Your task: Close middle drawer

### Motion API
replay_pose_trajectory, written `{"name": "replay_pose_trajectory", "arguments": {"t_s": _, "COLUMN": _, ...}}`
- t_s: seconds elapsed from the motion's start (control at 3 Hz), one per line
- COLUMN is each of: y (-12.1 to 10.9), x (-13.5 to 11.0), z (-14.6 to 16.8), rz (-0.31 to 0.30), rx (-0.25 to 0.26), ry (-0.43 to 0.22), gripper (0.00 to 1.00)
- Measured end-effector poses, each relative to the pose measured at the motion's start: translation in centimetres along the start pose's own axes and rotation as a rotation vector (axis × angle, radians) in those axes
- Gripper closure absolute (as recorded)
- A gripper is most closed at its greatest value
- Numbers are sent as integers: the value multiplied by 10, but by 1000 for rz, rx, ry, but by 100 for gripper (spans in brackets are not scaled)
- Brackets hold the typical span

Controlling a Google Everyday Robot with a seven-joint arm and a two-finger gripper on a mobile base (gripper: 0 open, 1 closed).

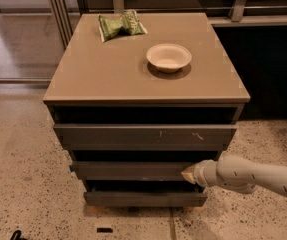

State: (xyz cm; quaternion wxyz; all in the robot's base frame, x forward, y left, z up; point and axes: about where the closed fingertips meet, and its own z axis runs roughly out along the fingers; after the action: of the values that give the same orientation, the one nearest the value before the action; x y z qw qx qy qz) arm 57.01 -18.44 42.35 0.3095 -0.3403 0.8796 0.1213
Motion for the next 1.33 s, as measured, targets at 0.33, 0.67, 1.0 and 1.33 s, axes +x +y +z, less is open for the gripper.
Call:
{"name": "replay_pose_trajectory", "arguments": {"t_s": 0.33, "y": -1, "x": 1, "z": -2, "rz": 14, "rx": -5, "ry": 9, "gripper": 100}}
{"name": "replay_pose_trajectory", "arguments": {"t_s": 0.67, "y": 0, "x": 23, "z": -14, "rz": 76, "rx": -29, "ry": 39, "gripper": 100}}
{"name": "replay_pose_trajectory", "arguments": {"t_s": 1.0, "y": 6, "x": 38, "z": -31, "rz": 126, "rx": -46, "ry": 39, "gripper": 100}}
{"name": "replay_pose_trajectory", "arguments": {"t_s": 1.33, "y": 6, "x": 39, "z": -31, "rz": 128, "rx": -45, "ry": 39, "gripper": 81}}
